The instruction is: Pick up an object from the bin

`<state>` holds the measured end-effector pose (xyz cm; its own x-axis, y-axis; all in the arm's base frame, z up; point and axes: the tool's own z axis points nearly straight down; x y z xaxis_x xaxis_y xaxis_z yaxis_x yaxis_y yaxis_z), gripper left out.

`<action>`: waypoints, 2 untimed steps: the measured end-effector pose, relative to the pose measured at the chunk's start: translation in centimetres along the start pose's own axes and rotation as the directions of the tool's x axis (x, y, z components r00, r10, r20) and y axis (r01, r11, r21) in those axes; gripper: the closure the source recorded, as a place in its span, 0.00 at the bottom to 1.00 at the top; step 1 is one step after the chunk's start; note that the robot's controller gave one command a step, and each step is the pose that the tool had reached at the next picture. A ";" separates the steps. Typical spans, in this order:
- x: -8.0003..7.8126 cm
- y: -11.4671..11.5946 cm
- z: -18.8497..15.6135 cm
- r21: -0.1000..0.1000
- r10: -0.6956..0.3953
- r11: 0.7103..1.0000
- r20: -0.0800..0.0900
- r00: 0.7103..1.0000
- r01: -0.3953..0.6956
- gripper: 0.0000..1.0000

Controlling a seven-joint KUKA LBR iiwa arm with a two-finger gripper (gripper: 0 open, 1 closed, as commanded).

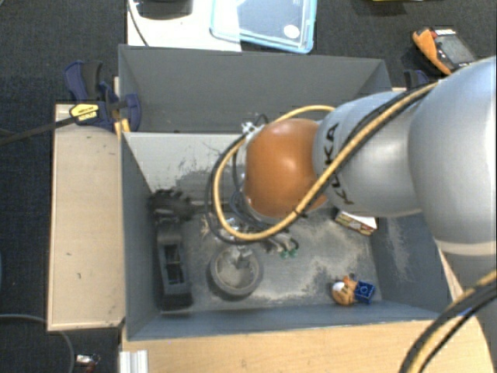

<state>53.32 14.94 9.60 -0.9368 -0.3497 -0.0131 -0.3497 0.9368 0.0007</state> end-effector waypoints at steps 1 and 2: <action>0.2 0.0 -1.2 0.000 0.002 1.000 -0.008 1.000 -0.002 1.00; 0.1 0.0 -4.9 0.000 0.006 1.000 -0.003 1.000 -0.006 1.00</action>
Offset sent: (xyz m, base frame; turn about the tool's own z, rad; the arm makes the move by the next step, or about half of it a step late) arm -0.0011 -0.0005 0.0725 0.0006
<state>53.19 14.87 14.46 -0.9391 -0.3436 -0.0096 -0.3436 0.9391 0.0008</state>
